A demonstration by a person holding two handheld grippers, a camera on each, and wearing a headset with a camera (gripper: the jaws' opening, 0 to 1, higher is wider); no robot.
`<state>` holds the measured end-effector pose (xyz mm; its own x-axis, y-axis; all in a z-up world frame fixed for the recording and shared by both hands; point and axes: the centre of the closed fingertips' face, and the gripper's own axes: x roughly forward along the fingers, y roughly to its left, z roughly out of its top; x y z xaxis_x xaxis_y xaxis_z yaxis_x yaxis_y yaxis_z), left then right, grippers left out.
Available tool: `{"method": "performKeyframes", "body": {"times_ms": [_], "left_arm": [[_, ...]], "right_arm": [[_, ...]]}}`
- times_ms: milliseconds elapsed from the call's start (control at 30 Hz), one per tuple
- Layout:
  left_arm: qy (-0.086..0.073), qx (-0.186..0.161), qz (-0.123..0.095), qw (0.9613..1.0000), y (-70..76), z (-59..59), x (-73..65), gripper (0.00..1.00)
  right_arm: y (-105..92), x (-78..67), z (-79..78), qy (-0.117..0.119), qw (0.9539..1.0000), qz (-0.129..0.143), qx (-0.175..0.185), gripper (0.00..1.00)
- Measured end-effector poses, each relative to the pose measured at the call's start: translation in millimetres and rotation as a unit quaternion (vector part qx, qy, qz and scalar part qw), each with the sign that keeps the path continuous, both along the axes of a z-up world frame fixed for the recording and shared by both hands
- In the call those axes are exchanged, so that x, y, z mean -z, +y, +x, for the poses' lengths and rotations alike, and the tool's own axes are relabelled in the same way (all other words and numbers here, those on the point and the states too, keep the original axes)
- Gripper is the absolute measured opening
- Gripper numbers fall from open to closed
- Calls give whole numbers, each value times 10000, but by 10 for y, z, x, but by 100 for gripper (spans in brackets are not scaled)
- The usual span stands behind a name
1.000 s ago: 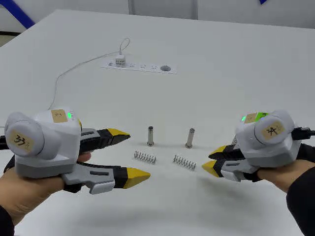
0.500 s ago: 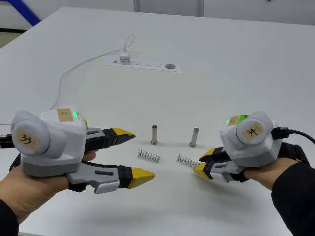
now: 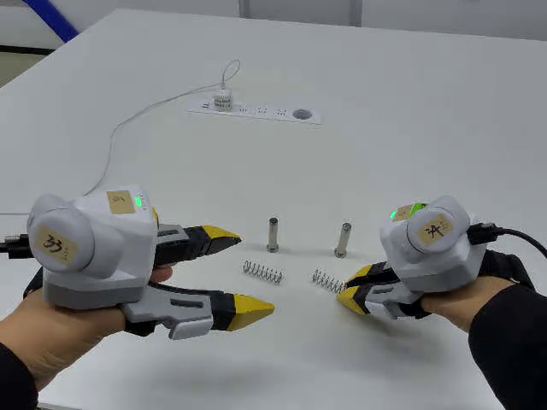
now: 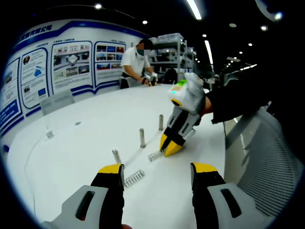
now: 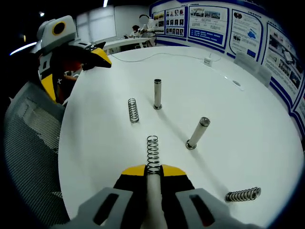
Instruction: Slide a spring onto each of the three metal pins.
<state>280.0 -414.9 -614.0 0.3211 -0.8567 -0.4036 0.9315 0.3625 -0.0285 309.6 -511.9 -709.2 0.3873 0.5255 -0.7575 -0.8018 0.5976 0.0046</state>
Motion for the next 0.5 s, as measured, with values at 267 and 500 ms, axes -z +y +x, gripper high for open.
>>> {"method": "performKeyframes", "body": {"times_ms": [267, 500], "left_arm": [[-1, 256, 134, 9996, -93, -56, 73, 56], [-102, 625, 329, 9975, -231, -47, 139, 51]], "right_arm": [[-7, -65, -51, 26, 10000, -15, 35, 11], [91, -260, -182, 12, 9998, 32, -207, 11]]}}
